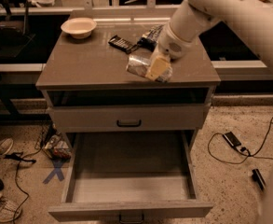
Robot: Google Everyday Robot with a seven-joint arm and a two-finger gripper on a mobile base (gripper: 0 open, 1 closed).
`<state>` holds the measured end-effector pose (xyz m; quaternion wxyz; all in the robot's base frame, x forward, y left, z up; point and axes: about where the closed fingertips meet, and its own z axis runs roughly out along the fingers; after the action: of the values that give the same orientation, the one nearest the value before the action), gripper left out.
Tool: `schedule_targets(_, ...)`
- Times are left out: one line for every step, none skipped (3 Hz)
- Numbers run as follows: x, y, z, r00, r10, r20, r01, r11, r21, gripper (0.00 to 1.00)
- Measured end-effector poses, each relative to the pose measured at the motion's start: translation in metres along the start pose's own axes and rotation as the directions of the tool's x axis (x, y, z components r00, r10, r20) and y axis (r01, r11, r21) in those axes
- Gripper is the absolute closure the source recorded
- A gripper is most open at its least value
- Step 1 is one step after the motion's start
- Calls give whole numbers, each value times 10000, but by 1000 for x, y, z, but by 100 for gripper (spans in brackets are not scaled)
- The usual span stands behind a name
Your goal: Place redbull can into top drawer
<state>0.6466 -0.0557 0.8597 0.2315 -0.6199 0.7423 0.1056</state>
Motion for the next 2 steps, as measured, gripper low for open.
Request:
schedule_targets(45,44,-6,9905,1295,467,-1297,9916,8,100)
schedule_targets(45,44,-6,9905,1291,469,-1293,9916,8,100)
